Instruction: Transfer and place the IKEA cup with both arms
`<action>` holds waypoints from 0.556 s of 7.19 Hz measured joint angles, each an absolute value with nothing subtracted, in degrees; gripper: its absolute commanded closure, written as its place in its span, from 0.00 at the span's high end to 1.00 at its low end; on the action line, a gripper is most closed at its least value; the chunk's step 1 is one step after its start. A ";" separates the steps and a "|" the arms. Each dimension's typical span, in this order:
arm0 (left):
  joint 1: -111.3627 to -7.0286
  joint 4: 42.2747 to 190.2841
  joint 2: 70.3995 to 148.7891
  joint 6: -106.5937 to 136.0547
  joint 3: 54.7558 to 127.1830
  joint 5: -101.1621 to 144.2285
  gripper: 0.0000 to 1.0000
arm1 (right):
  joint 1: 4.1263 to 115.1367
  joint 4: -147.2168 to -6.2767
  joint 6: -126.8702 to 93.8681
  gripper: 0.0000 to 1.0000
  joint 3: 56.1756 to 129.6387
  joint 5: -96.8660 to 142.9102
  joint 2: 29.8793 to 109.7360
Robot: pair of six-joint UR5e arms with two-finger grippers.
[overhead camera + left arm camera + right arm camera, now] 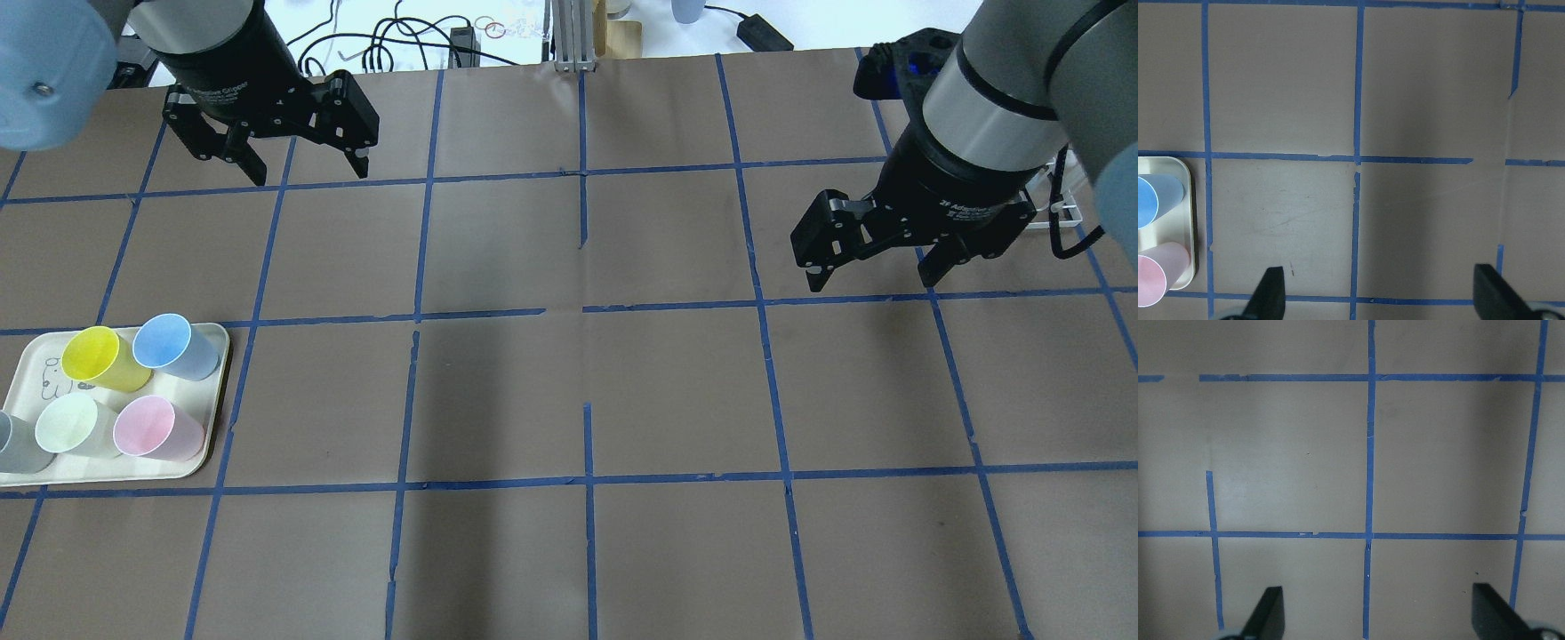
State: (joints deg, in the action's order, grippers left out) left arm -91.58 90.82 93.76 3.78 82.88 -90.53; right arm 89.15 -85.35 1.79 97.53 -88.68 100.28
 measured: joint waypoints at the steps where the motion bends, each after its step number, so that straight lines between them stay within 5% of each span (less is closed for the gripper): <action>1: -91.58 90.80 93.76 3.78 82.88 -90.53 1.00 | 89.16 -85.35 1.88 1.00 97.55 -88.68 100.28; 4: -91.58 90.79 93.62 3.78 82.88 -90.45 1.00 | 89.01 -84.96 2.05 1.00 97.48 -88.49 100.28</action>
